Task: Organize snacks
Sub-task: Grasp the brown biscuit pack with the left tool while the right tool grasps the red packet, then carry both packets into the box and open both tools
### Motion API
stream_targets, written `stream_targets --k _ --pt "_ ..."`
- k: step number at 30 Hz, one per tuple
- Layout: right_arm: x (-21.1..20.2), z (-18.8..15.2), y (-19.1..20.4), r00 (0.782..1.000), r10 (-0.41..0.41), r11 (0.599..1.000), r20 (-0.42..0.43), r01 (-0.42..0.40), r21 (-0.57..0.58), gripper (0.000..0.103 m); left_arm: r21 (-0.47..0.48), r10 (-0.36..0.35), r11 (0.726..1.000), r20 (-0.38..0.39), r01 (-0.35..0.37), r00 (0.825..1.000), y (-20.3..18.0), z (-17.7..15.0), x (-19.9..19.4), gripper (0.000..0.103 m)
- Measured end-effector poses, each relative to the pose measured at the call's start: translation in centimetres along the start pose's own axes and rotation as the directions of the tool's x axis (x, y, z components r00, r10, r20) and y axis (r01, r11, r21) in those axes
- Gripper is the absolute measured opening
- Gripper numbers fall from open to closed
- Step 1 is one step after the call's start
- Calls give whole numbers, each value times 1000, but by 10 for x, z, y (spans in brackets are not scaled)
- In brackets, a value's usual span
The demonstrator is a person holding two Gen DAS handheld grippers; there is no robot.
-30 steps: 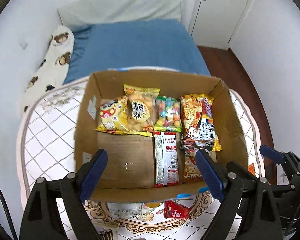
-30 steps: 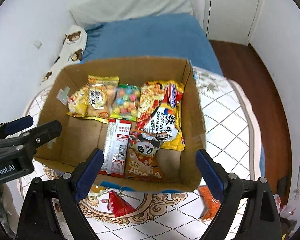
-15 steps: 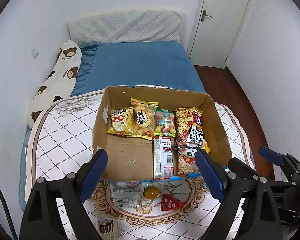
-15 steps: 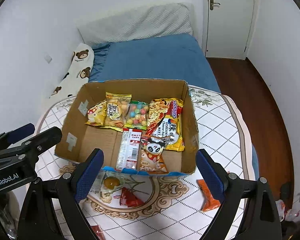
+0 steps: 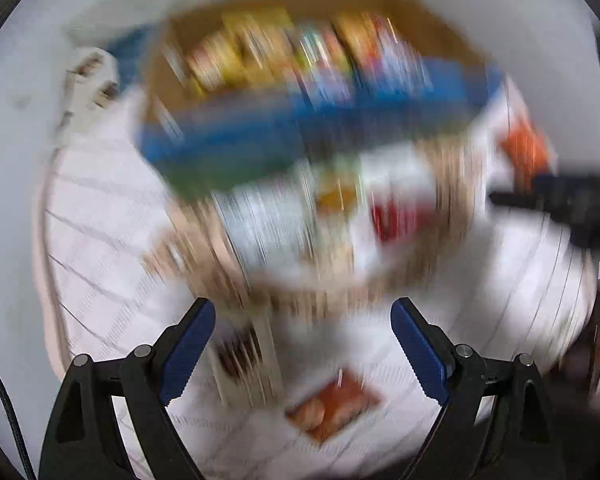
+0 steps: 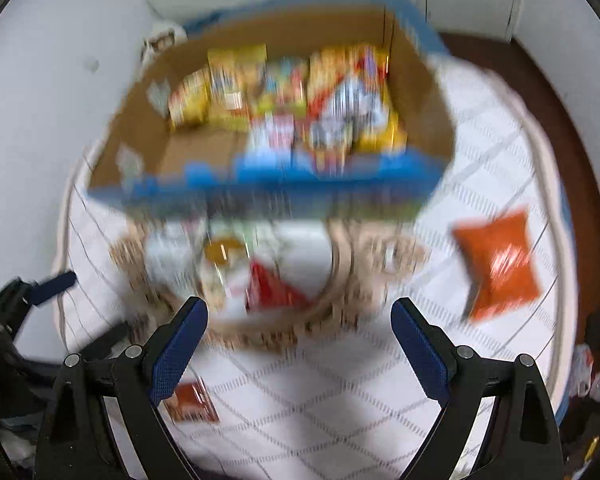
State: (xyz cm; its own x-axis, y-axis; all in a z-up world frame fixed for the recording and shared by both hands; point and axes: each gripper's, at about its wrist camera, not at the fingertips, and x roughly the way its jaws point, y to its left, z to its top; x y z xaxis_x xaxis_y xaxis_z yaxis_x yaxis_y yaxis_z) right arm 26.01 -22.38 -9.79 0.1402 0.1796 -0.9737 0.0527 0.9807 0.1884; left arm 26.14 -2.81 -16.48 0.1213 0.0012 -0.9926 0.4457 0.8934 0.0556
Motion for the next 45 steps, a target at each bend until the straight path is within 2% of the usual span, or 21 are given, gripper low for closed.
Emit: stream_targets --k 2,4,6,9,11,12,13,16,18,20,23,25,27,29,30,33,36,41,43,45 --pt "15 -14 -2 999 -6 1000 -38 6 -9 95 71 6 997 -88 1 996 -10 -22 25 90" --pt "27 -22 -4 998 -10 1000 -62 10 -13 95 162 -17 986 -177 46 984 -25 -44 51 90" --pt "36 -26 -3 997 -9 1000 -71 8 -14 95 274 22 961 -229 43 973 -43 -63 72 90" --pt "44 -27 2 998 1 1000 -68 -2 -11 95 332 56 942 -278 41 959 -57 -75 95 90" --pt "49 -23 7 998 12 1000 -57 -12 -13 95 326 64 945 -278 32 958 -60 -75 103 83" --pt "51 -20 10 998 18 1000 -52 -19 -15 95 314 68 949 -274 23 959 -61 -73 105 68" --pt "53 -16 13 999 21 1000 -45 -21 -19 95 290 66 957 -277 18 959 -60 -70 107 63" --pt "64 -4 25 1000 13 998 -26 -14 -56 93 172 60 985 -274 -13 960 -47 -57 106 61" --pt "72 3 32 1000 -6 996 -20 4 -87 76 62 44 998 -273 -28 961 -32 -48 103 60" --pt "84 12 36 999 -18 995 -34 14 -103 68 -105 -22 994 -266 -6 964 -11 -39 102 59" --pt "101 20 38 997 -6 995 -74 -2 -103 51 -326 -116 945 -238 34 964 15 -32 103 59" --pt "102 19 39 997 -13 992 -76 4 -124 50 -451 -182 890 -210 70 961 27 -31 104 59" --pt "104 13 41 995 -27 989 -96 13 -150 49 -527 -240 843 -180 112 954 34 -32 105 60" --pt "102 1 39 991 -33 984 -131 9 -176 49 -554 -287 819 -170 150 943 36 -34 109 61" --pt "100 -5 37 988 -37 982 -148 9 -188 49 -544 -378 814 -230 204 897 35 -36 111 61" --pt "98 -25 26 979 -33 981 -203 -7 -191 49 -473 -377 853 -267 220 887 25 -41 115 62" --pt "100 -36 13 971 -4 988 -237 -33 -153 50 -396 -341 894 -300 209 891 11 -45 115 62" --pt "107 -37 -6 968 53 995 -246 -71 -65 53 -384 -287 908 -284 166 915 -9 -46 109 61" --pt "107 -36 -8 968 51 996 -244 -68 -63 53 -386 -266 910 -272 149 925 -17 -44 102 54" --pt "106 -39 -10 971 35 995 -235 -56 -84 52 -388 -255 911 -260 141 932 -24 -43 98 54"
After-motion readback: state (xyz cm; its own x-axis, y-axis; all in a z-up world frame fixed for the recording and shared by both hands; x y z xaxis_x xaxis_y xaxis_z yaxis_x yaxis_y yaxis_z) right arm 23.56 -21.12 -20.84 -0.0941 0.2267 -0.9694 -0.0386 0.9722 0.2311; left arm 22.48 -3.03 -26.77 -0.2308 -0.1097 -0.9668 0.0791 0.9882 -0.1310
